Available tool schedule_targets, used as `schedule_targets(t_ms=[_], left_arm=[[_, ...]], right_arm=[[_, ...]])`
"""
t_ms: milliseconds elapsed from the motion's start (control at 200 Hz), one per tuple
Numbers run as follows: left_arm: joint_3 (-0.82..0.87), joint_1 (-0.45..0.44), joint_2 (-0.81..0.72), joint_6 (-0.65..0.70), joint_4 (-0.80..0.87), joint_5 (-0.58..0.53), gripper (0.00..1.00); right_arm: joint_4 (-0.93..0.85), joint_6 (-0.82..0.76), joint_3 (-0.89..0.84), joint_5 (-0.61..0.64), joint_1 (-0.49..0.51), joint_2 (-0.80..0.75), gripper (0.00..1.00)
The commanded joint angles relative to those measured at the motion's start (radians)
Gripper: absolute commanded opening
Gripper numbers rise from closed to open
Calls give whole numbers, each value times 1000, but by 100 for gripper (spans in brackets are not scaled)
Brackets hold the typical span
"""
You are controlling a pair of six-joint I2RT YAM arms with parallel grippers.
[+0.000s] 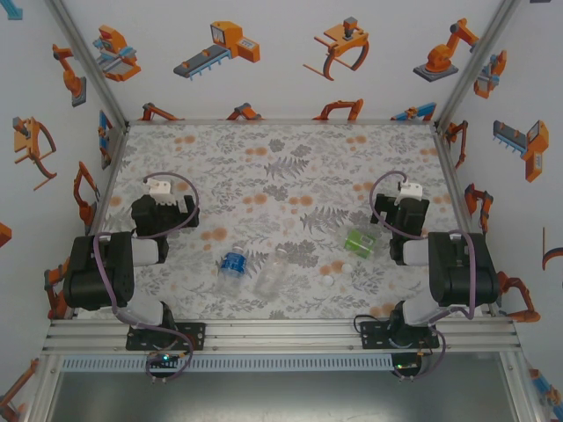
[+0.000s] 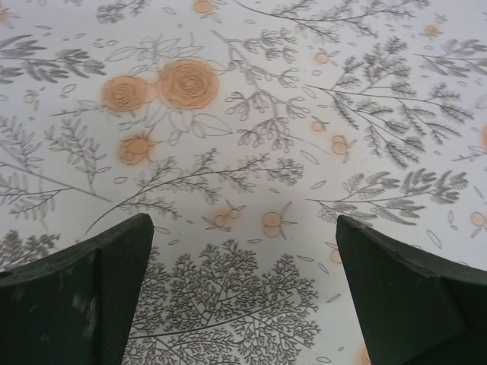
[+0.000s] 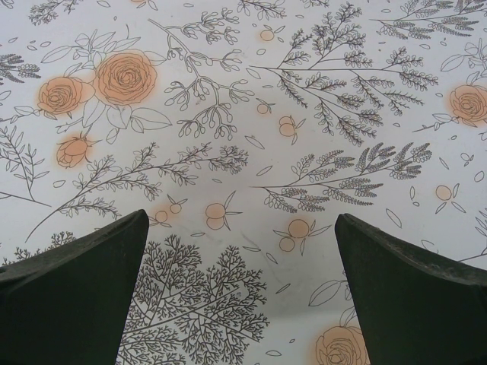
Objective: Screw on the bottle caps
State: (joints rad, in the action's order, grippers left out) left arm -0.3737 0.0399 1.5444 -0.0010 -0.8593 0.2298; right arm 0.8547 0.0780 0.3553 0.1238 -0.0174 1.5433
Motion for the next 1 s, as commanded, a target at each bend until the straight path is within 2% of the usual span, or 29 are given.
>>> schedule_targets(t_ms=[0, 526, 646, 811, 996], left_arm=[[-16, 4, -2, -28, -14, -49, 97], [-16, -1, -22, -29, -3, -69, 97], [-53, -1, -98, -50, 137, -121, 97], [-105, -5, -186, -62, 299, -160, 97], [-194, -7, -271, -145, 541, -210, 97]], right_arm=[[29, 4, 22, 17, -4, -4, 99], [4, -10, 19, -18, -4, -46, 99], [-119, -21, 56, -38, -3, -117, 99], [-379, -21, 173, -67, -1, -196, 99], [-712, -53, 335, -200, 12, -250, 99]])
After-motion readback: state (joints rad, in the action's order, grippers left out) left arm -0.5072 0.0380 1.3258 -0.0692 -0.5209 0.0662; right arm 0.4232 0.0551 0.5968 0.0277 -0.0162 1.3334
